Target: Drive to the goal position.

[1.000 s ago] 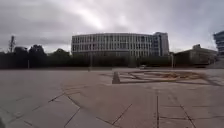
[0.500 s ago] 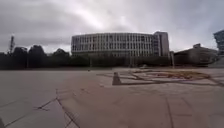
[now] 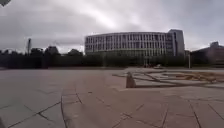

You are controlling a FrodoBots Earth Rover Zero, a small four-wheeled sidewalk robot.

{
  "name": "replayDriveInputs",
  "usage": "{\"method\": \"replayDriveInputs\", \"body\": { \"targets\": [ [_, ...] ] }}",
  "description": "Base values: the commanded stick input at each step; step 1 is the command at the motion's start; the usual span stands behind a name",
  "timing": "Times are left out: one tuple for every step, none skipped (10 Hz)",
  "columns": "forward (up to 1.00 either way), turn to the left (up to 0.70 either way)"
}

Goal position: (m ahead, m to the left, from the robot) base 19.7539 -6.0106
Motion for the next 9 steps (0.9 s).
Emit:
{"method": "replayDriveInputs", "body": {
  "targets": [
    [0.7, 0.0],
    [0.7, 0.0],
    [0.7, 0.0],
    [0.7, 0.0],
    [0.7, 0.0],
    [0.7, 0.0],
    [0.7, 0.0],
    [0.7, 0.0],
    [0.7, 0.0]
  ]
}}
